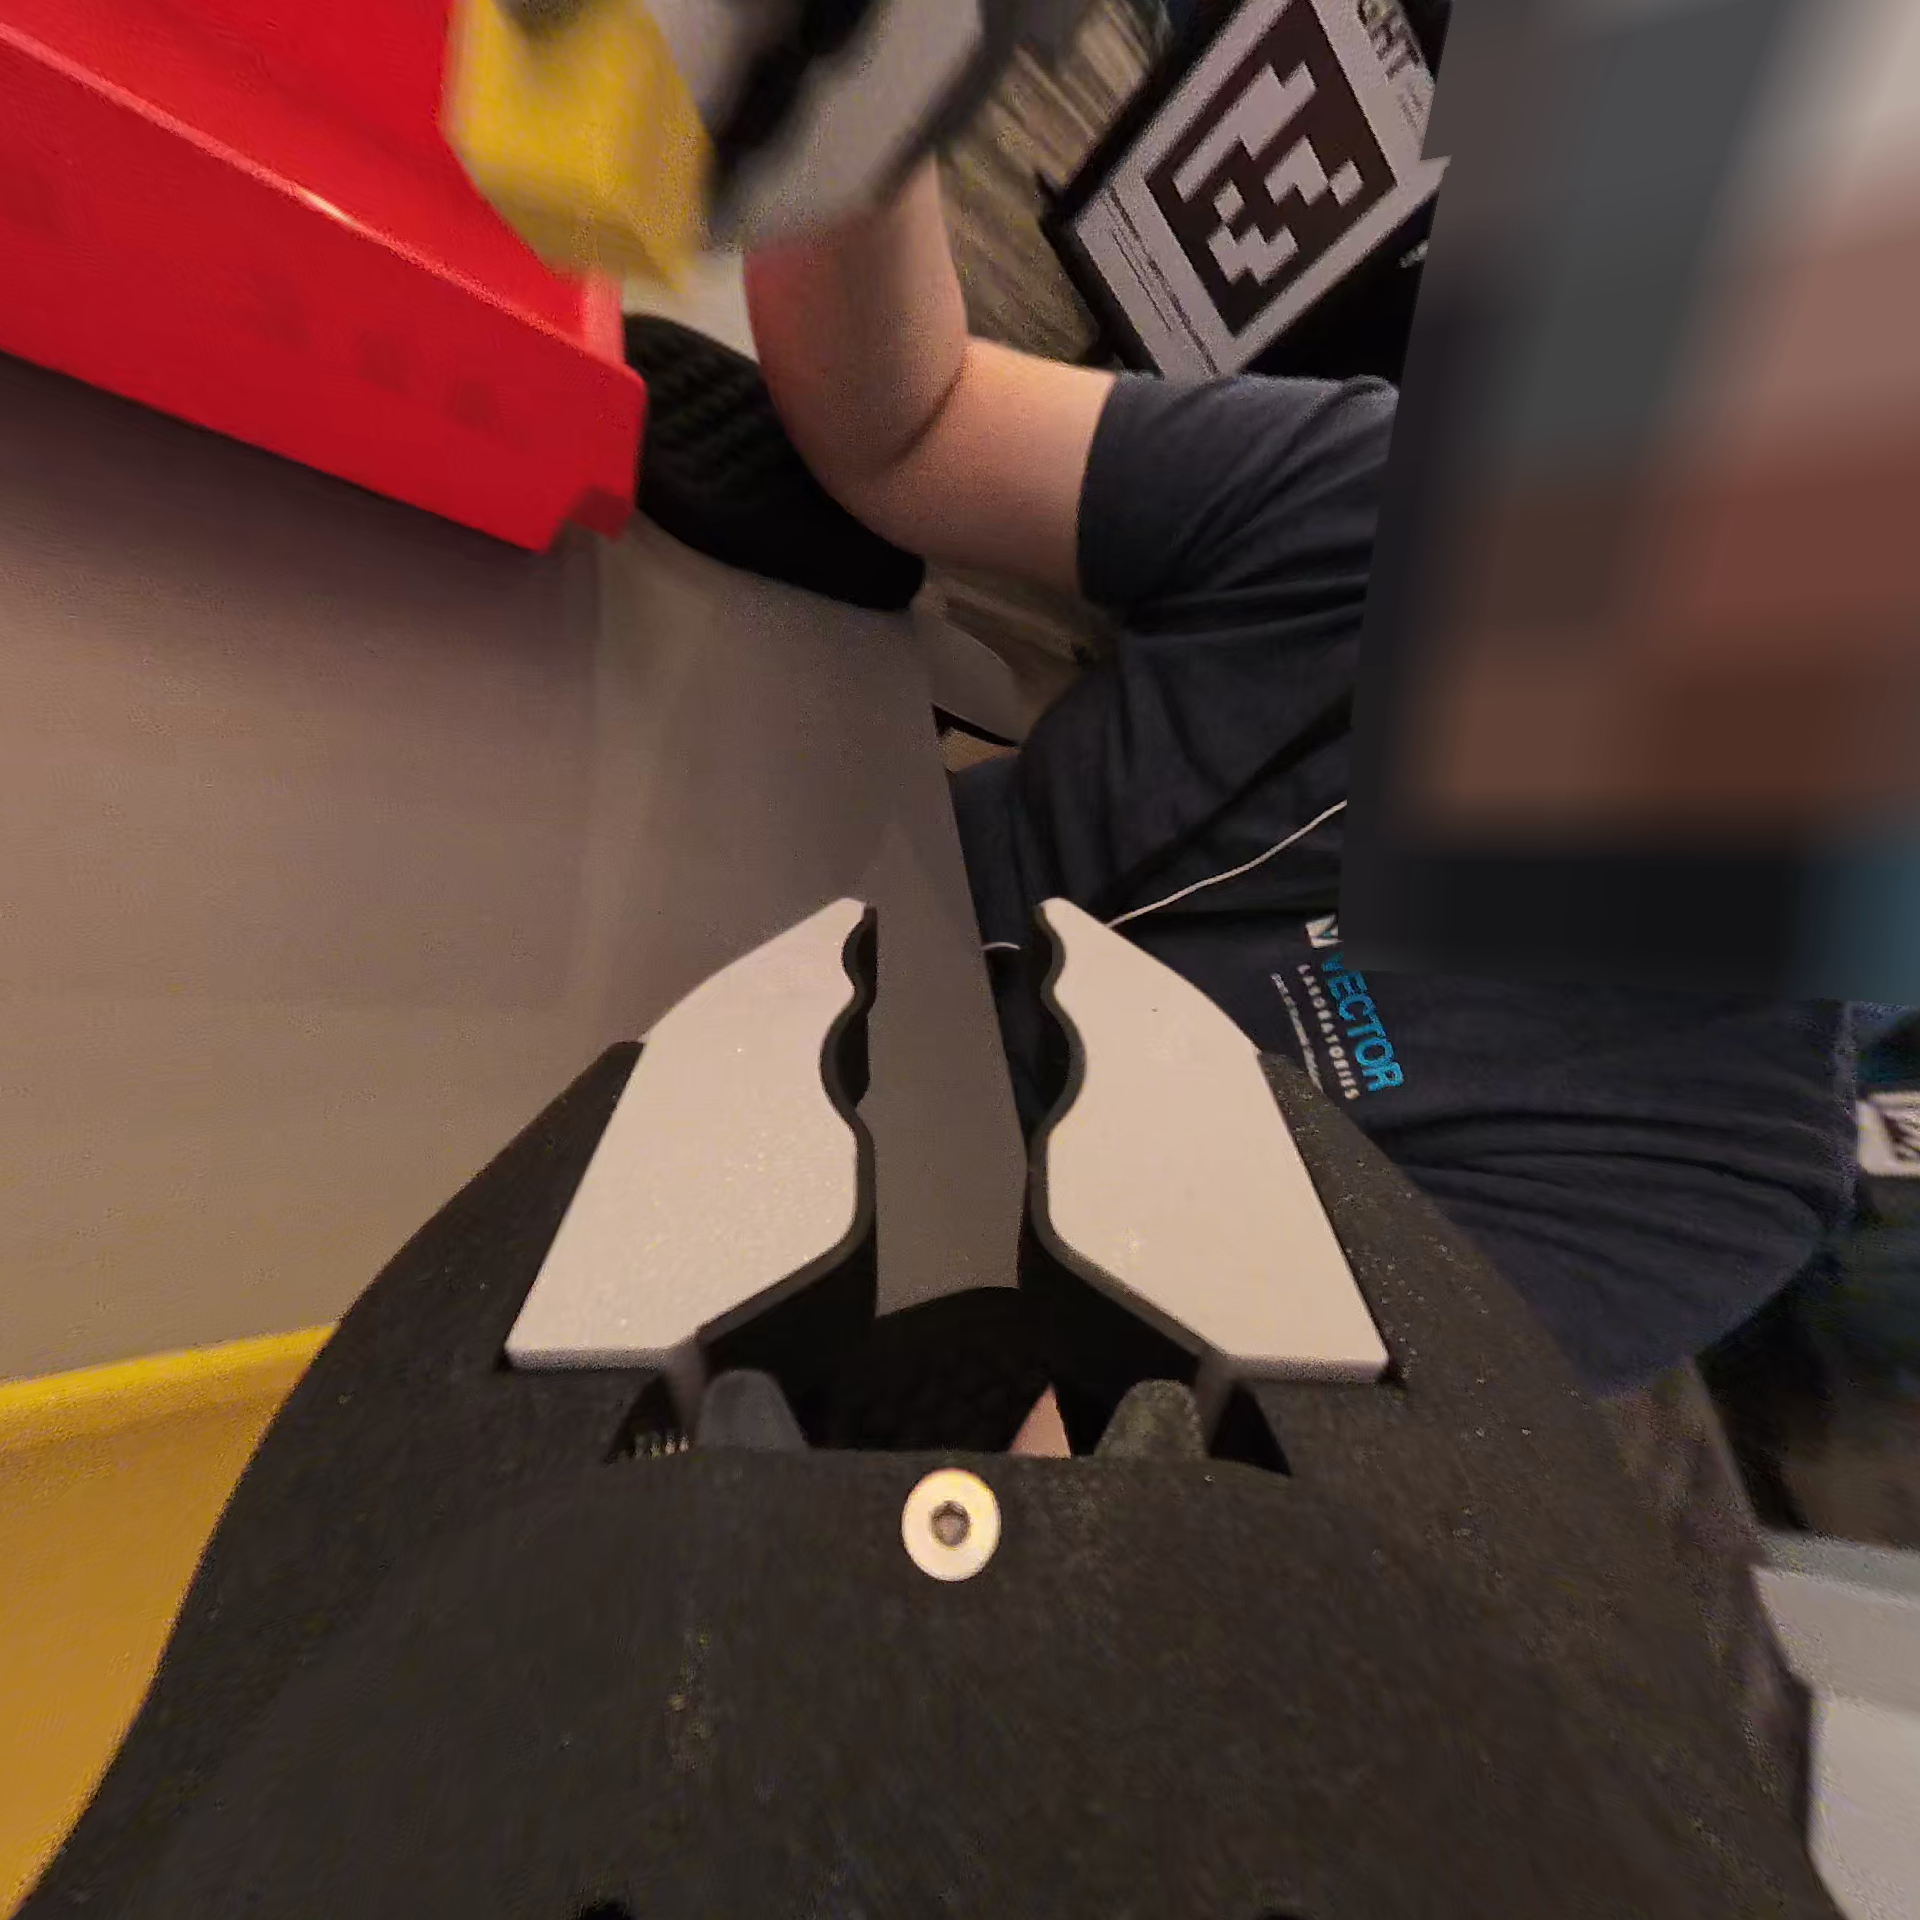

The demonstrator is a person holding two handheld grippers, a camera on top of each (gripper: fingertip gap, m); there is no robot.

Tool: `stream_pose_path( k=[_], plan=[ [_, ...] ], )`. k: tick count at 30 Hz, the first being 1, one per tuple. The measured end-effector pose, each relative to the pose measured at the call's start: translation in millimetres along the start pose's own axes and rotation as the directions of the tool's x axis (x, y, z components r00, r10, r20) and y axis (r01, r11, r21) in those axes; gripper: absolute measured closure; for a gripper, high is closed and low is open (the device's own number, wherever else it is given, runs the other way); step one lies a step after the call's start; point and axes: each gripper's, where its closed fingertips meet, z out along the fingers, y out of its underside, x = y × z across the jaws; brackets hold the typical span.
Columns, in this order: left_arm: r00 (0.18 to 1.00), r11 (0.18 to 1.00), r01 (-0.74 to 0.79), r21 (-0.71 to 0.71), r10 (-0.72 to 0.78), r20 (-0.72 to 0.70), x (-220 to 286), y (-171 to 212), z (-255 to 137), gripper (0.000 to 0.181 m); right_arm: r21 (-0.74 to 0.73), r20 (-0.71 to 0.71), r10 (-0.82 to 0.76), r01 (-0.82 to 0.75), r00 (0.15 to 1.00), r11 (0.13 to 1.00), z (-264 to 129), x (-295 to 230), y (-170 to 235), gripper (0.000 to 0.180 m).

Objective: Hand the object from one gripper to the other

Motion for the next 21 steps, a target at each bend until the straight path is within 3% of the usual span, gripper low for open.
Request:
stream_pose_path(
  k=[3,5,8,13,21],
  plan=[
    [0.994,0.993,-0.073,0.091,0.065,0.086,9,-10,-20,0.155,-0.238,-0.091,0.296,-0.310,0.951,0.921,-36,27,95,0.149],
    [0.985,0.980,-0.128,0.152,0.108,0.131,18,-19,-31,0.156,-0.445,-0.176,0.445,-0.475,0.878,0.759,-55,22,169,0.149],
    [0.979,0.962,-0.179,0.205,0.153,0.134,36,-26,-38,0.157,-0.655,-0.223,0.559,-0.548,0.798,0.521,-68,-5,246,0.148],
    [0.967,0.964,-0.217,0.151,0.191,0.172,46,-21,-30,0.156,-0.768,-0.293,0.619,-0.565,0.729,0.302,-62,-25,304,0.148],
    [0.961,0.968,-0.235,0.087,0.218,0.171,54,-18,-16,0.156,-0.819,-0.282,0.622,-0.521,0.731,0.241,-41,-39,336,0.148]
  ],
)
